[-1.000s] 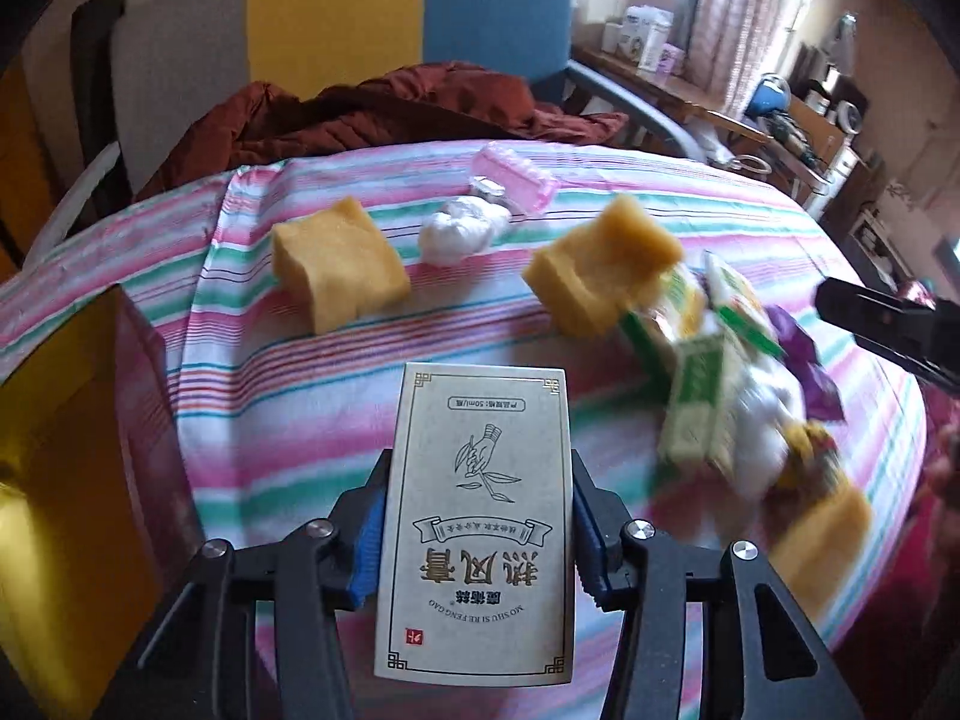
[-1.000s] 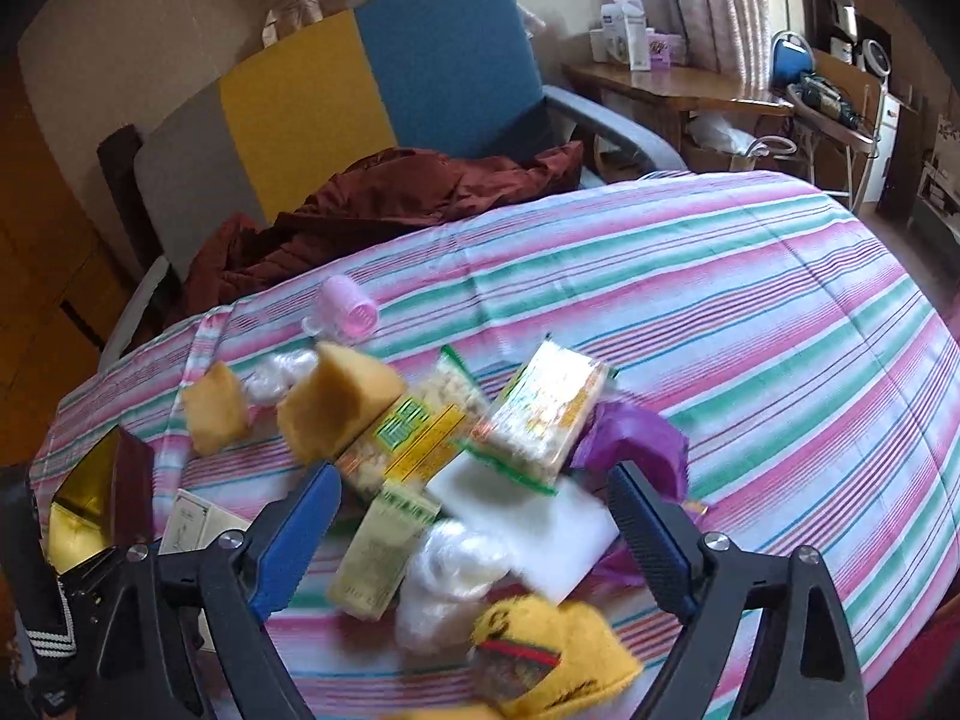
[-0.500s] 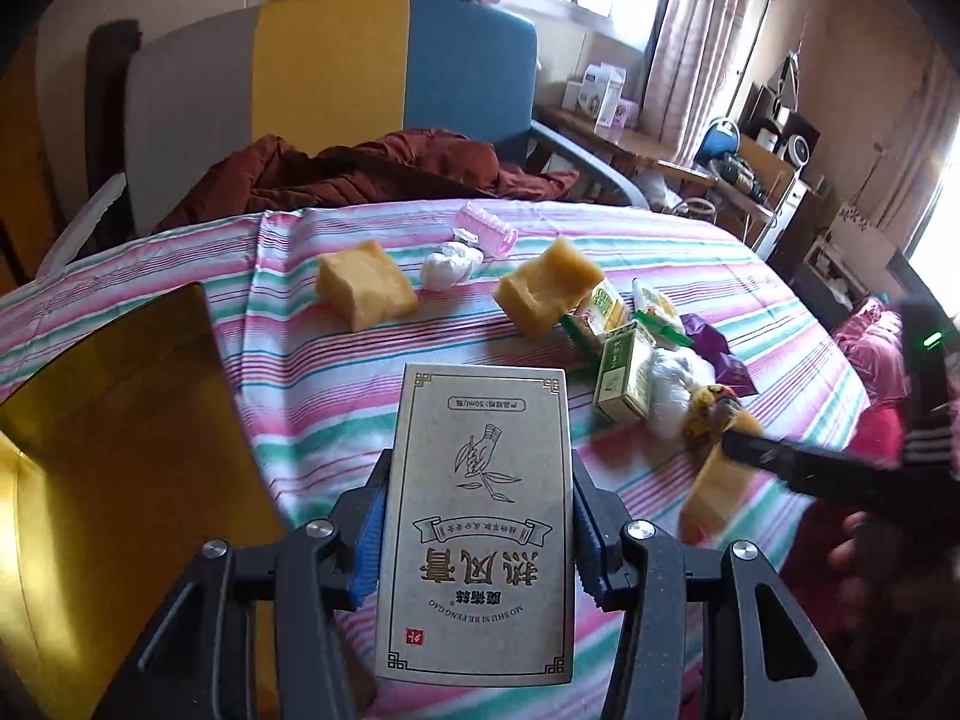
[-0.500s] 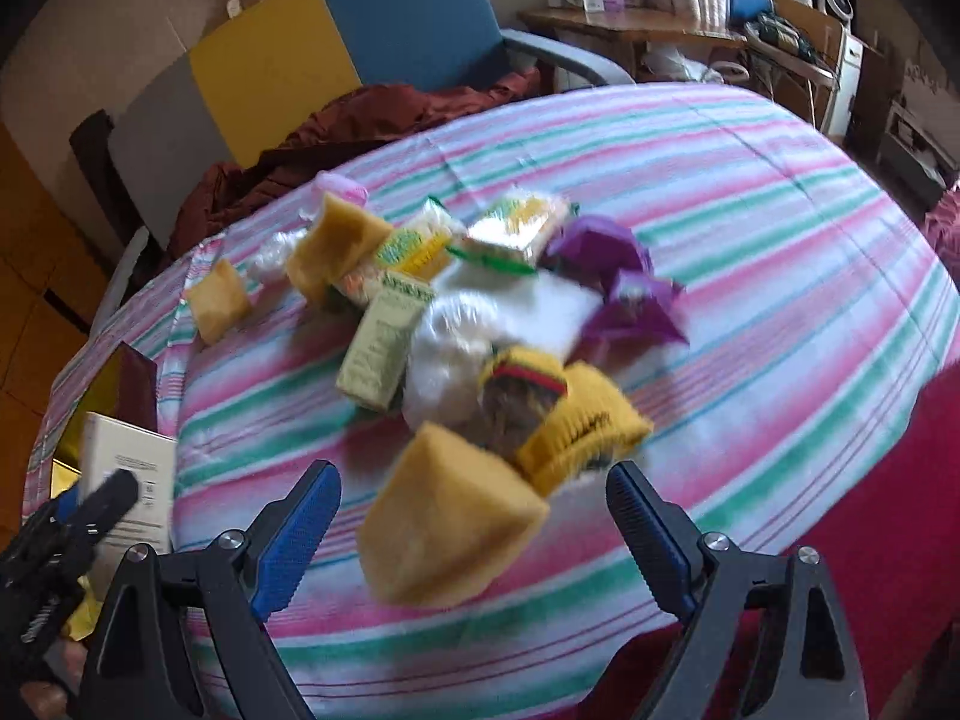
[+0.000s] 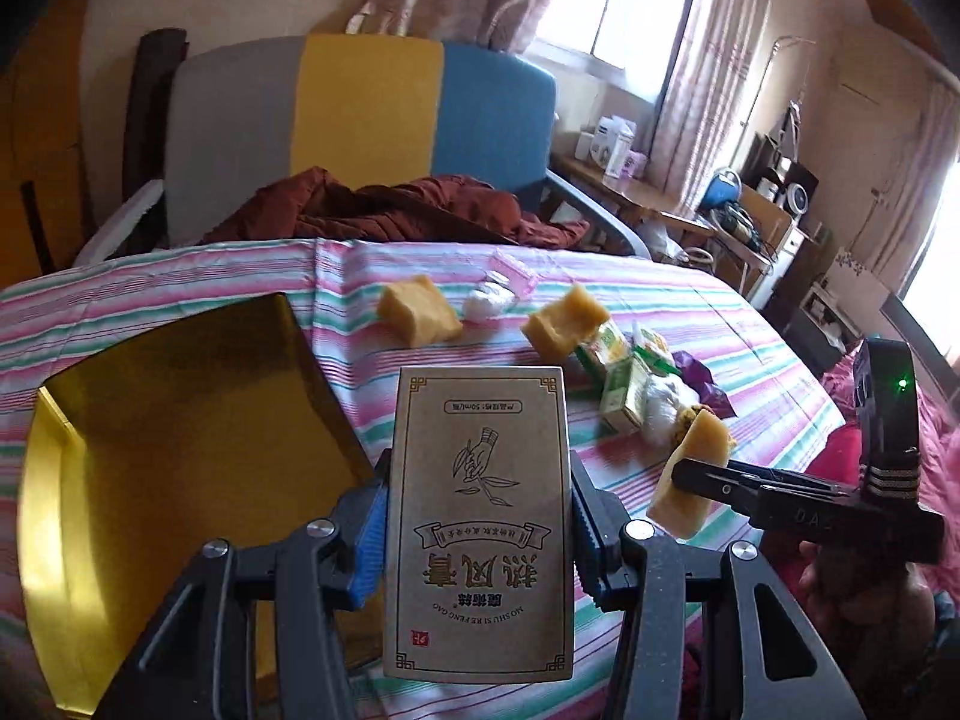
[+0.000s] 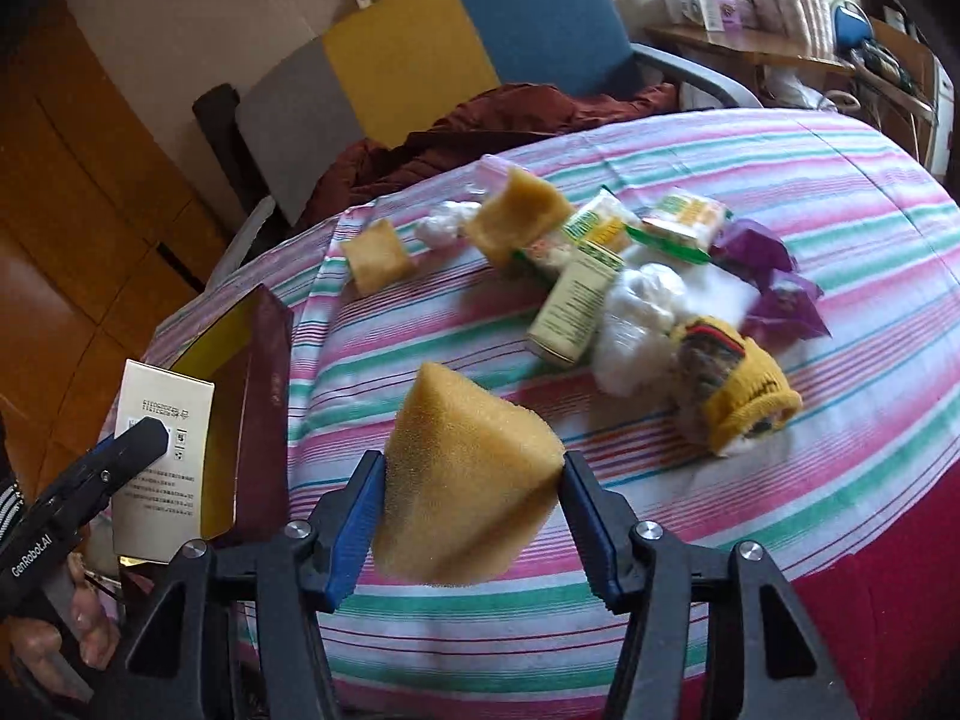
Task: Organize objects
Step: 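Carry the white box and yellow sponge into the gold tray and release both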
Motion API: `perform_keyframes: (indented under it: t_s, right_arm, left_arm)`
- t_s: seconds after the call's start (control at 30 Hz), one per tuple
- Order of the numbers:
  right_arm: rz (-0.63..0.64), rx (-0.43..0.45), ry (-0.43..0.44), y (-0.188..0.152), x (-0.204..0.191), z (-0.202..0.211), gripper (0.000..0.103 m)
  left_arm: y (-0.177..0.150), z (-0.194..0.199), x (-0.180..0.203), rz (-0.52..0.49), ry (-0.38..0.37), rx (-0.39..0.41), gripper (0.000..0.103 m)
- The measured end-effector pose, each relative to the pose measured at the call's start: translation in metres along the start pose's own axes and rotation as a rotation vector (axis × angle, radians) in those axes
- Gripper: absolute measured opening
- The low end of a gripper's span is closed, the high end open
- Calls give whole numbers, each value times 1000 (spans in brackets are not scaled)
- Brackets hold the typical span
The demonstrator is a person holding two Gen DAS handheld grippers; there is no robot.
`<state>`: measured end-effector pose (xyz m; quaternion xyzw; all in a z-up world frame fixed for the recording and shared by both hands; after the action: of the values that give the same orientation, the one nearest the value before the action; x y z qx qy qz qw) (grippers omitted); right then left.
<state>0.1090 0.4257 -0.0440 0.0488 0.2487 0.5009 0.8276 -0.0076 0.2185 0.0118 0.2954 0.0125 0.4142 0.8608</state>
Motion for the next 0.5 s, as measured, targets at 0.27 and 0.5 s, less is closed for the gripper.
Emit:
perform_keyframes:
  t_s: [0.27,0.5]
  right_arm:
    - [181,-13,42,12,-75,-11,59]
    - [360,-70,78,15,-155,-38,59]
  left_arm:
    - [-22,33,-81,158,106,31,51]
    - [-67,44,-154,289,240,-9,51]
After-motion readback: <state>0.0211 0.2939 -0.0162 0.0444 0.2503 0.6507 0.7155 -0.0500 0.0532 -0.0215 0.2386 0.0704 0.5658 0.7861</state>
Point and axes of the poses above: each gripper's, at about its wrist camera, not at the fingertips, and z roughly against the way its jaws point, x to its right, y to its top, the point moved 3 cm from there along -z, roughly the way its jaws point, and after that the axes turned 15 degrees about -x, right-handed, at the moved point
